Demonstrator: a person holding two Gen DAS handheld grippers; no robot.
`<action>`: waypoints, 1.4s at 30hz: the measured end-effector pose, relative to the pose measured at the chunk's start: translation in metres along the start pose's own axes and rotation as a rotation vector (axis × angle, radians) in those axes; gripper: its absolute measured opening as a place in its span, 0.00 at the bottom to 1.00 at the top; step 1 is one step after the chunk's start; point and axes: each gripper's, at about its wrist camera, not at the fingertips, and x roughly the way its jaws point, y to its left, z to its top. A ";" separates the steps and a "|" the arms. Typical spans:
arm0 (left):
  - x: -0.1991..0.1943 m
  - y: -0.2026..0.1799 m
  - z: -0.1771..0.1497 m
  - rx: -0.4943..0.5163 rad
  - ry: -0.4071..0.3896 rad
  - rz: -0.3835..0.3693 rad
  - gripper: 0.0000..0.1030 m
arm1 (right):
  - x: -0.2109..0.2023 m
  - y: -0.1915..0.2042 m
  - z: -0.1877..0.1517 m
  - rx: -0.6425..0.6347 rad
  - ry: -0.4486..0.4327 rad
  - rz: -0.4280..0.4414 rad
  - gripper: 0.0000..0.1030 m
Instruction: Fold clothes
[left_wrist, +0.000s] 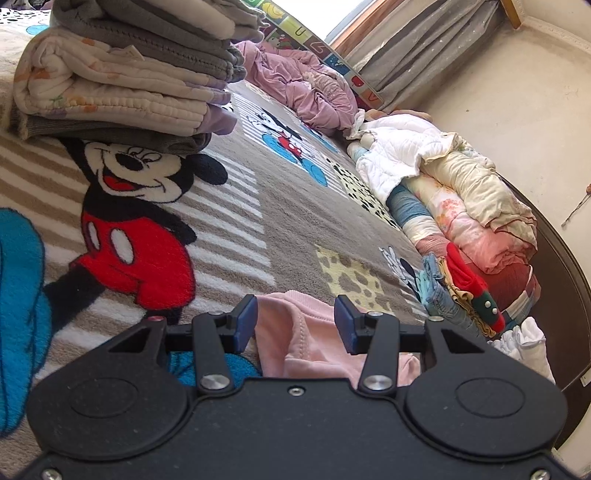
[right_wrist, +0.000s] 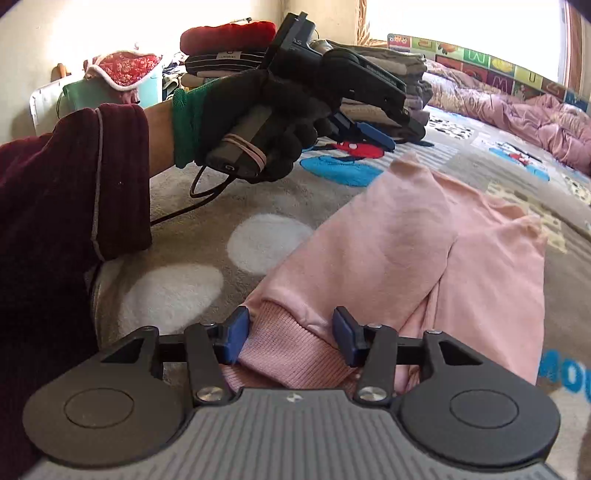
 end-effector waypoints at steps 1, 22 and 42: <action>0.001 0.002 0.000 -0.005 0.002 0.008 0.43 | -0.005 -0.005 0.002 0.020 -0.011 0.014 0.48; 0.009 0.034 0.014 -0.069 0.062 -0.205 0.52 | 0.049 -0.307 0.020 0.773 -0.226 0.157 0.71; 0.039 0.026 0.005 0.025 0.134 -0.064 0.29 | 0.083 -0.332 0.037 0.730 -0.197 0.225 0.69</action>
